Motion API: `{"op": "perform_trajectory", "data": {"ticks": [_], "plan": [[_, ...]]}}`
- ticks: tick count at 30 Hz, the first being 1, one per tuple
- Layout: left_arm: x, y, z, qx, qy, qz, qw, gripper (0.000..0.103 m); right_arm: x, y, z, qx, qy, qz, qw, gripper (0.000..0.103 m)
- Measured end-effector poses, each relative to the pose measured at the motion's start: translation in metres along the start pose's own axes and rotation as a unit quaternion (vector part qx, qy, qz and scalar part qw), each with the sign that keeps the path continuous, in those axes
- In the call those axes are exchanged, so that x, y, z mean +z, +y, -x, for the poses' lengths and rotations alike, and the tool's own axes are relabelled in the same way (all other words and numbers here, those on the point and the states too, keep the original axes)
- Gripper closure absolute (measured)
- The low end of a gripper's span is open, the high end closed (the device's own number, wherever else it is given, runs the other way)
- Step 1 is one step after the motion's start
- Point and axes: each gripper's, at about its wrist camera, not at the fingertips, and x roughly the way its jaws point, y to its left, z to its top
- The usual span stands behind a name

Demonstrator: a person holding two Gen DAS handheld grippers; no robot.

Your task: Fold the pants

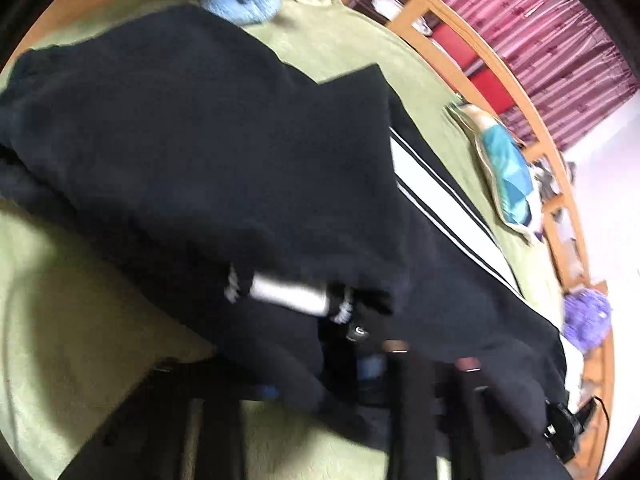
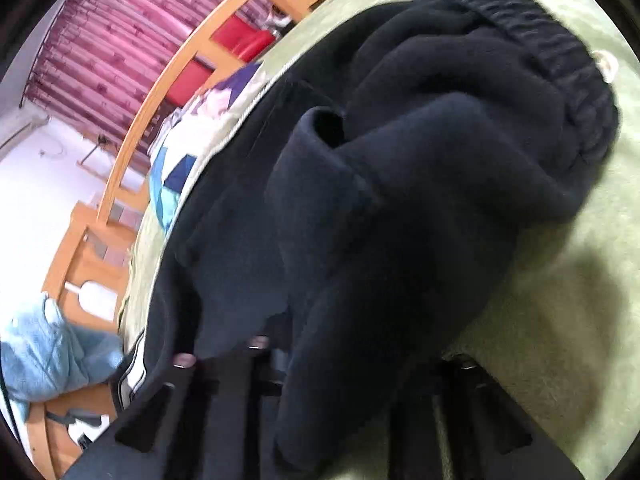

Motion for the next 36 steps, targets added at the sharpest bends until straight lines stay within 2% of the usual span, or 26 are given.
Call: {"op": "perform_trajectory", "data": {"ticks": [5, 9, 10, 14, 17, 19, 20, 21, 22, 24, 25, 26, 27, 28, 29, 31, 34, 36], "plan": [[-0.019, -0.01, 0.032, 0.004, -0.007, -0.042, 0.9991, 0.09, -0.009, 0.002, 0.039, -0.007, -0.016, 0.017, 1.0, 0.092], [-0.053, -0.015, 0.059, -0.005, 0.016, -0.059, 0.9981, 0.09, -0.02, -0.007, 0.082, -0.022, -0.018, 0.04, 0.999, 0.092], [-0.064, -0.019, 0.063, -0.008, 0.025, -0.065, 0.9975, 0.09, -0.025, -0.015, 0.104, -0.027, -0.026, 0.048, 0.998, 0.092], [-0.137, -0.04, 0.084, -0.025, 0.062, -0.107, 0.9921, 0.09, -0.032, -0.059, 0.172, -0.049, -0.034, 0.039, 0.997, 0.092], [-0.194, -0.056, 0.098, -0.042, 0.088, -0.135, 0.9861, 0.09, -0.035, -0.096, 0.221, -0.084, -0.036, 0.032, 0.995, 0.092], [-0.221, -0.059, 0.104, -0.042, 0.094, -0.152, 0.983, 0.09, -0.037, -0.118, 0.246, -0.107, -0.033, 0.031, 0.993, 0.091], [-0.231, -0.06, 0.106, -0.032, 0.094, -0.161, 0.982, 0.089, -0.039, -0.127, 0.254, -0.121, -0.023, 0.035, 0.992, 0.088], [-0.237, -0.06, 0.107, -0.022, 0.1, -0.166, 0.9808, 0.085, -0.039, -0.132, 0.259, -0.129, -0.015, 0.036, 0.991, 0.081], [-0.24, -0.059, 0.108, -0.015, 0.11, -0.17, 0.9793, 0.076, -0.045, -0.14, 0.262, -0.146, 0.0, 0.035, 0.989, 0.078], [-0.243, -0.058, 0.115, -0.004, 0.125, -0.179, 0.9758, 0.07, -0.052, -0.149, 0.263, -0.16, 0.015, 0.044, 0.986, 0.072], [-0.244, -0.058, 0.123, -0.003, 0.121, -0.186, 0.9751, 0.069, -0.061, -0.148, 0.266, -0.168, 0.016, 0.053, 0.984, 0.068], [-0.244, -0.058, 0.133, -0.006, 0.114, -0.194, 0.9743, 0.067, -0.072, -0.142, 0.273, -0.187, 0.006, 0.069, 0.98, 0.056], [-0.247, -0.056, 0.145, -0.008, 0.106, -0.204, 0.9732, 0.057, -0.076, -0.141, 0.279, -0.198, -0.001, 0.078, 0.977, 0.05], [-0.246, -0.056, 0.154, -0.01, 0.097, -0.211, 0.9726, 0.046, -0.087, -0.132, 0.288, -0.214, -0.015, 0.096, 0.972, 0.05], [-0.247, -0.055, 0.166, -0.01, 0.081, -0.22, 0.972, 0.042, -0.095, -0.128, 0.296, -0.221, -0.021, 0.107, 0.969, 0.05], [-0.246, -0.061, 0.181, -0.007, 0.047, -0.244, 0.9686, 0.041, -0.106, -0.122, 0.313, -0.22, -0.033, 0.12, 0.967, 0.05], [-0.24, -0.079, 0.187, 0.007, 0.019, -0.279, 0.96, 0.039, -0.118, -0.111, 0.333, -0.199, -0.053, 0.128, 0.97, 0.05], [-0.231, -0.087, 0.187, 0.015, 0.002, -0.296, 0.955, 0.038, -0.124, -0.096, 0.333, -0.183, -0.058, 0.129, 0.973, 0.05]]}}
